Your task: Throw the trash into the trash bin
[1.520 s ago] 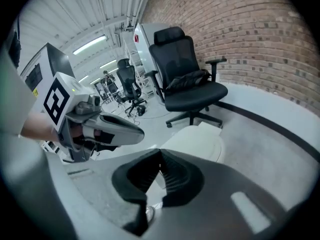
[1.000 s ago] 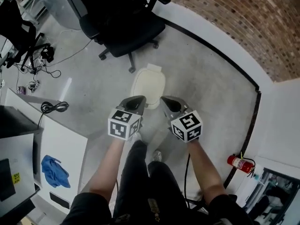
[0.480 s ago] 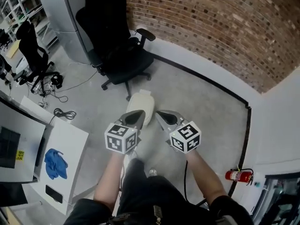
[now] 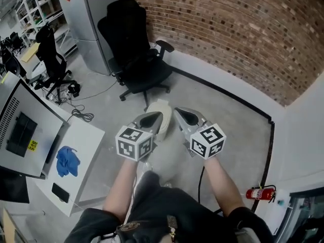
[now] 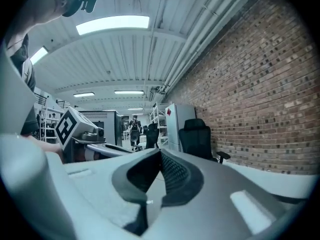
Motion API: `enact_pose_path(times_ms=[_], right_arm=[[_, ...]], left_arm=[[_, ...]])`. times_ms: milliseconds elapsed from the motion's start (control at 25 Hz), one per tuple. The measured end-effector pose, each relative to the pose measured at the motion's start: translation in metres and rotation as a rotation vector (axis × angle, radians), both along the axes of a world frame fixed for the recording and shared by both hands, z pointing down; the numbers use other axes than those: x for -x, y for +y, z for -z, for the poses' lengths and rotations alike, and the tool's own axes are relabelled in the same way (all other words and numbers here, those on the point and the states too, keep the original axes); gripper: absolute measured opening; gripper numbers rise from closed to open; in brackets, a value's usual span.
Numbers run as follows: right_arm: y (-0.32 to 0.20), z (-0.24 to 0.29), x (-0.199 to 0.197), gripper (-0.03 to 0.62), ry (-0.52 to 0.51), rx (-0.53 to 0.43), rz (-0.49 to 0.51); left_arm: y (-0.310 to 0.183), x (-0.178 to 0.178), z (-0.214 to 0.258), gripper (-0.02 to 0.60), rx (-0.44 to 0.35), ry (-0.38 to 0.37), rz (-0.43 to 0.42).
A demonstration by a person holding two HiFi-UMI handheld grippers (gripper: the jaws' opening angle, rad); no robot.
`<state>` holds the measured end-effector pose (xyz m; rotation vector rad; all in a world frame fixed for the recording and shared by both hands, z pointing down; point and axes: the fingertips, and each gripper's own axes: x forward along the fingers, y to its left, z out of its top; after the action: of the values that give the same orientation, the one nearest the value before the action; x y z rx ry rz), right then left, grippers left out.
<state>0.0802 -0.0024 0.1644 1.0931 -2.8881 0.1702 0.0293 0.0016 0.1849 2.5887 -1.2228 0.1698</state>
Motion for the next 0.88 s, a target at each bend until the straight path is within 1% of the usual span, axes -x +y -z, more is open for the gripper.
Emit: enact_pose_path(times_ms=[200, 440, 880], right_arm=[[0.012, 0.034, -0.001, 0.003, -0.031, -0.053, 0.026], [0.026, 0.055, 0.001, 0.003, -0.046, -0.097, 0.036], [0.032, 0.064, -0.002, 0.003, -0.060, -0.112, 0.043]], left_arm=[[0.013, -0.003, 0.029, 0.005, -0.055, -0.007, 0.008], [0.023, -0.003, 0.045, 0.005, -0.093, -0.007, 0.008], [0.025, -0.008, 0.051, 0.005, -0.103, -0.010, -0.005]])
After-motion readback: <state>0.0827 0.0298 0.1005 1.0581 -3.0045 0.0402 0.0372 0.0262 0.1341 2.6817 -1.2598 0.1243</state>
